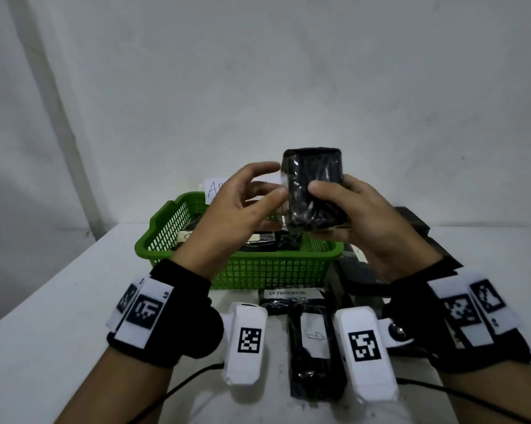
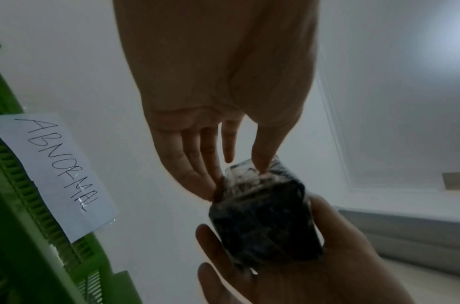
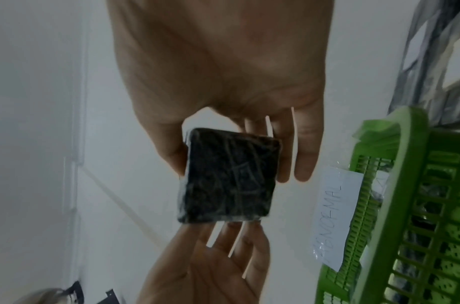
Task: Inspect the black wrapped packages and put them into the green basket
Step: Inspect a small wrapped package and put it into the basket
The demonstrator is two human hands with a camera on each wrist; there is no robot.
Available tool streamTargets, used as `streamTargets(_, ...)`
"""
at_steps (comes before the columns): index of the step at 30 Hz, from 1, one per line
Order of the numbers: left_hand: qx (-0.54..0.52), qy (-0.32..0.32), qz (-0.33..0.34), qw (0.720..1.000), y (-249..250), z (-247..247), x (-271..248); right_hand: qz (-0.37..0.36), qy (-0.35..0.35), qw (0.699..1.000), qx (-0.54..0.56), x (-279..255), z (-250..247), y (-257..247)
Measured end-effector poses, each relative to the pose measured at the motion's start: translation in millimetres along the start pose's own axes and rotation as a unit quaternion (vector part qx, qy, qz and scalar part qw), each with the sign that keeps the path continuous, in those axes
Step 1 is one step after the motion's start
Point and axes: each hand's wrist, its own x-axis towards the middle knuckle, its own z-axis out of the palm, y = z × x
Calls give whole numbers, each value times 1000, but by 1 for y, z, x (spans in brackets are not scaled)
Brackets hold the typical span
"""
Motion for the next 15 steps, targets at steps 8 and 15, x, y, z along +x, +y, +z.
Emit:
streamTargets(8,7,53,51,997,6,-1,-1,-25,13,999,-43,-1,1,2)
streamTargets(15,-1,12,55,998,7,-2,-1,-66,58,994,-58,-1,0,1)
